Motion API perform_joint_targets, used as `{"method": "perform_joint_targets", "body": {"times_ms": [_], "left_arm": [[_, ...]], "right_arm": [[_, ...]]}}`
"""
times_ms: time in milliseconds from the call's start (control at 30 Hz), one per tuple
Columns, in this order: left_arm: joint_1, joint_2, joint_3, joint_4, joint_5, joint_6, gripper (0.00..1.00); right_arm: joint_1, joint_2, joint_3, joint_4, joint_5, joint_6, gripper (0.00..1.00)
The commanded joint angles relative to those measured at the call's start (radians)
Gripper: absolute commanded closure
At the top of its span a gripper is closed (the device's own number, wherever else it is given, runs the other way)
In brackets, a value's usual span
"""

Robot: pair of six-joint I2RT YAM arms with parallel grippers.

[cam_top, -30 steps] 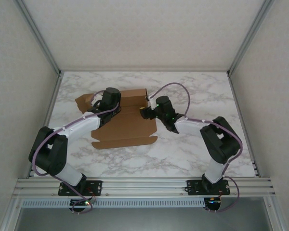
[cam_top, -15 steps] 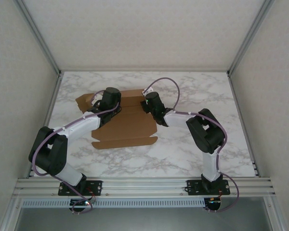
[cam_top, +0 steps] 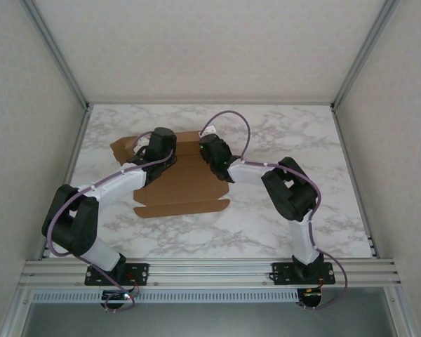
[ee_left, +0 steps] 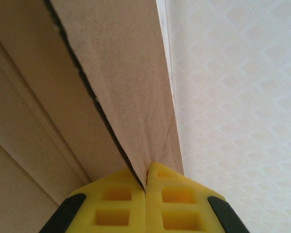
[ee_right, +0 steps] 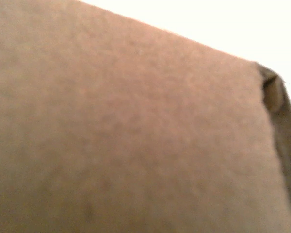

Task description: Fold the paper box

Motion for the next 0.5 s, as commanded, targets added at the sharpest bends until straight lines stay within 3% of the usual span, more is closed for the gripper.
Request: {"method": "perform_joint_targets", "body": {"times_ms": [0,133,367,467], "left_arm": [[-0.008,0.023,-0.014,-0.120,0.058,0.000,1.00],[-0.009,0.026,-0.021,-0.118,0.062,-0.003,1.00],[-0.007,0.033,-0.033,-0.108,0.058,0.010,1.00],[-0.007,0.025,-0.030,-0.107,0.043,0.027,1.00]], "right_arm": [[0.023,0.046,0.049,-0.098,0.139,0.006,0.85],[0.031,0.056,0.068,-0.135,0.153,0.005,0.81],[0.031,-0.062,-0.057,-0.016,-0.009,-0.010,0.36],[0.023,-0.185,-0.174,0.079,-0.081,-0.024,0.27]]}}
